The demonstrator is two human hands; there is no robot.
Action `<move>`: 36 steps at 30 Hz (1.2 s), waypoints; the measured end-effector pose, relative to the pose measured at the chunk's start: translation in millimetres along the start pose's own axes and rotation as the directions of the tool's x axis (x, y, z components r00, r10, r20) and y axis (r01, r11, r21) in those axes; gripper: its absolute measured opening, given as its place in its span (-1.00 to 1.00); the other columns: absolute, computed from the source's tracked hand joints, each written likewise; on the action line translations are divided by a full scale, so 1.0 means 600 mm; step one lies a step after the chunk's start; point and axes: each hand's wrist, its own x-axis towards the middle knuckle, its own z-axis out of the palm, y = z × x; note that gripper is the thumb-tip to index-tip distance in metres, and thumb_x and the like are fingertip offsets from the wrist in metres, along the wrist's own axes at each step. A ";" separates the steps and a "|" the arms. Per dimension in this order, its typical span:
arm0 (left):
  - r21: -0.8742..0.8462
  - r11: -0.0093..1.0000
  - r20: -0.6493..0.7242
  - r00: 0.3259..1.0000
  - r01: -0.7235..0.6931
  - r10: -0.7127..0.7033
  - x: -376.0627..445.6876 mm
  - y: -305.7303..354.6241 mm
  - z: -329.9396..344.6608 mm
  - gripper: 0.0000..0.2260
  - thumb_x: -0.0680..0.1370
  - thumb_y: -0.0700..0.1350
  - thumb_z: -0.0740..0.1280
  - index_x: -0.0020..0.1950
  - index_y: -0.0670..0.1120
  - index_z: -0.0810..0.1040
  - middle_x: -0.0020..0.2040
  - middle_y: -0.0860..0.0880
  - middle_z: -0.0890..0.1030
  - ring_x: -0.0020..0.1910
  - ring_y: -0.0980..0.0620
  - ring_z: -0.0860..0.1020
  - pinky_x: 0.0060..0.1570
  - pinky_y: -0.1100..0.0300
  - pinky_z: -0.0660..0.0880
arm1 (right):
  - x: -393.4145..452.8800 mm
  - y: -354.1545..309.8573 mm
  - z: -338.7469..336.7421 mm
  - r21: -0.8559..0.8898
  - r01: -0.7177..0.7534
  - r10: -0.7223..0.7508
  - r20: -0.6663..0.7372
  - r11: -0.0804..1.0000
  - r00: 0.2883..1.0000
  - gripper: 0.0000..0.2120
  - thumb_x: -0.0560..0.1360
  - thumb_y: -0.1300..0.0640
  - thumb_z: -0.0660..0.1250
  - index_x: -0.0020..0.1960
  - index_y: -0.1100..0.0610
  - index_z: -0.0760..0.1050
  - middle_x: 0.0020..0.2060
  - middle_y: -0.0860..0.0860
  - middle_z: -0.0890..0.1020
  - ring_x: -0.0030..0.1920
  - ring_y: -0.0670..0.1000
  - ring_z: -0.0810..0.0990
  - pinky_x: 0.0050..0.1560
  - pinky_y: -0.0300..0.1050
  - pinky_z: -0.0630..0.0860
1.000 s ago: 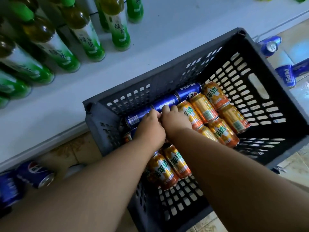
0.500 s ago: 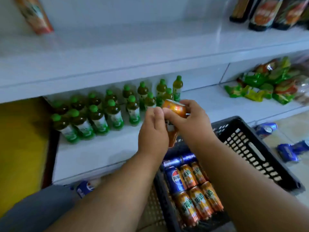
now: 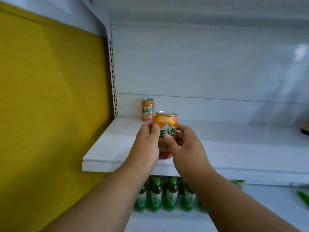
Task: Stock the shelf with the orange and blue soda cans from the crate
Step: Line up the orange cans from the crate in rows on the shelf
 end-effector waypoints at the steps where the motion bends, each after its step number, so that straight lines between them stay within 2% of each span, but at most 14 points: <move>1: 0.016 1.000 0.029 1.000 -0.002 0.001 0.027 -0.008 -0.004 -0.88 0.68 0.06 0.12 0.11 0.20 0.44 0.01 0.16 0.57 0.00 0.23 0.55 -0.26 0.40 0.44 | 0.030 0.008 0.005 -0.021 0.007 -0.007 0.009 1.000 1.000 -0.70 0.57 -0.01 0.35 0.28 -0.13 0.41 0.01 -0.18 0.64 -0.01 -0.21 0.63 -0.04 -0.29 0.53; 4: 0.144 0.990 0.099 0.995 0.005 -0.020 0.101 -0.040 0.002 -0.91 0.64 0.13 0.21 0.14 0.27 0.41 0.12 0.15 0.58 0.11 0.15 0.55 0.15 0.15 0.51 | 0.107 0.036 0.005 -0.078 -0.004 0.010 0.070 0.997 0.997 -0.71 0.60 0.02 0.32 0.29 -0.14 0.40 0.02 -0.17 0.63 0.01 -0.17 0.61 -0.01 -0.23 0.53; 6: 0.204 0.979 0.080 0.996 0.028 -0.045 0.161 -0.057 0.015 -0.88 0.61 0.14 0.26 0.14 0.25 0.42 0.14 0.12 0.58 0.16 0.06 0.56 0.26 0.02 0.48 | 0.166 0.059 0.006 -0.090 -0.004 0.012 0.095 0.996 0.995 -0.75 0.58 0.05 0.36 0.19 -0.17 0.40 -0.02 -0.21 0.62 -0.05 -0.22 0.60 -0.12 -0.34 0.51; 10: 0.253 0.967 0.096 0.995 0.010 -0.035 0.274 -0.088 0.031 -0.69 0.49 0.21 0.36 0.20 0.18 0.53 0.14 0.09 0.65 0.15 0.00 0.61 0.26 -0.09 0.50 | 0.274 0.112 0.021 -0.112 -0.026 0.029 0.029 0.993 0.999 -0.70 0.51 0.09 0.45 0.12 -0.12 0.39 -0.06 -0.17 0.61 -0.11 -0.21 0.60 -0.22 -0.38 0.49; 13: 0.363 0.932 0.106 0.994 -0.013 -0.027 0.339 -0.103 0.042 -0.71 0.58 0.11 0.33 0.25 0.05 0.55 0.13 0.04 0.65 0.12 0.00 0.62 0.24 -0.04 0.51 | 0.339 0.152 0.039 -0.179 -0.009 0.008 -0.007 0.984 1.000 -0.69 0.51 0.09 0.43 0.20 -0.03 0.43 0.00 -0.12 0.60 -0.06 -0.16 0.58 -0.21 -0.36 0.43; 15: 0.441 0.897 0.091 0.996 -0.044 0.004 0.367 -0.114 0.050 -0.79 0.61 0.07 0.29 0.17 0.02 0.58 0.08 0.04 0.65 0.08 0.01 0.61 0.16 0.05 0.52 | 0.371 0.171 0.052 -0.222 0.020 -0.024 -0.017 0.975 1.000 -0.68 0.52 0.09 0.42 0.24 0.01 0.43 -0.04 -0.14 0.56 -0.10 -0.17 0.54 -0.24 -0.38 0.38; 17: 0.470 0.878 0.037 0.996 -0.087 0.079 0.385 -0.136 0.054 -0.83 0.63 0.04 0.26 0.08 0.02 0.61 -0.01 0.04 0.66 0.01 0.02 0.62 0.01 0.13 0.51 | 0.392 0.186 0.066 -0.243 0.041 -0.047 -0.018 0.969 0.999 -0.68 0.53 0.08 0.41 0.25 0.03 0.44 -0.06 -0.14 0.55 -0.12 -0.17 0.53 -0.22 -0.35 0.40; 20: 0.470 0.873 -0.071 0.980 -0.130 0.184 0.390 -0.161 0.049 -0.82 0.60 0.06 0.31 0.04 0.02 0.66 -0.09 0.06 0.69 -0.07 0.05 0.63 -0.11 0.19 0.51 | 0.408 0.204 0.083 -0.261 0.067 -0.073 -0.012 0.963 0.997 -0.63 0.52 0.06 0.41 0.29 0.03 0.43 0.06 -0.06 0.58 -0.02 -0.09 0.57 -0.11 -0.26 0.44; 23: 0.441 0.889 -0.160 0.963 -0.126 0.216 0.399 -0.167 0.040 -0.85 0.54 -0.01 0.40 0.07 0.02 0.69 -0.09 0.05 0.70 -0.09 0.04 0.66 -0.03 0.12 0.59 | 0.421 0.213 0.096 -0.262 0.083 -0.094 -0.029 0.962 0.995 -0.61 0.50 0.04 0.43 0.28 0.01 0.41 0.12 -0.04 0.57 0.04 -0.06 0.57 -0.06 -0.24 0.43; 25: 0.444 0.887 -0.209 0.949 -0.125 0.238 0.398 -0.163 0.035 -0.85 0.53 -0.06 0.41 0.08 0.02 0.69 -0.08 0.04 0.70 -0.09 0.03 0.66 -0.02 0.11 0.60 | 0.425 0.213 0.103 -0.268 0.073 -0.089 -0.048 0.961 0.995 -0.60 0.48 0.02 0.46 0.22 0.01 0.37 0.10 -0.05 0.56 0.01 -0.06 0.55 -0.16 -0.30 0.40; 27: 0.476 0.869 -0.195 0.947 -0.137 0.257 0.395 -0.161 0.034 -0.82 0.53 -0.08 0.39 0.12 0.03 0.68 -0.03 0.04 0.70 -0.03 0.04 0.65 -0.01 0.18 0.57 | 0.428 0.209 0.109 -0.289 0.052 -0.076 -0.072 0.956 0.995 -0.59 0.47 0.00 0.47 0.15 0.02 0.31 0.05 -0.05 0.54 -0.05 -0.06 0.51 -0.29 -0.34 0.32; 30: 0.524 0.842 -0.124 0.967 -0.128 0.224 0.392 -0.164 0.039 -0.75 0.57 -0.09 0.34 0.24 0.03 0.63 0.16 0.04 0.66 0.13 0.08 0.58 0.01 0.30 0.41 | 0.440 0.199 0.120 -0.302 0.005 -0.039 -0.105 0.953 0.994 -0.59 0.47 -0.01 0.48 0.07 0.05 0.27 -0.03 -0.02 0.55 -0.12 -0.03 0.51 -0.32 -0.23 0.36; 33: 0.499 0.856 -0.070 0.978 -0.136 0.196 0.396 -0.171 0.046 -0.70 0.60 -0.14 0.29 0.32 0.00 0.58 0.22 0.00 0.63 0.19 0.03 0.55 0.04 0.27 0.37 | 0.457 0.192 0.125 -0.329 -0.047 0.012 -0.107 0.943 0.994 -0.60 0.47 0.02 0.48 0.07 0.06 0.27 -0.07 -0.02 0.53 -0.08 0.01 0.53 -0.28 -0.17 0.39; 36: 0.468 0.871 -0.031 0.982 -0.148 0.184 0.400 -0.174 0.052 -0.70 0.62 -0.17 0.25 0.34 -0.05 0.55 0.20 -0.02 0.62 0.20 -0.01 0.55 0.11 0.19 0.43 | 0.472 0.192 0.126 -0.350 -0.075 0.041 -0.102 0.934 0.994 -0.67 0.51 0.04 0.42 0.09 0.08 0.29 -0.06 0.01 0.53 -0.08 0.04 0.52 -0.37 -0.18 0.31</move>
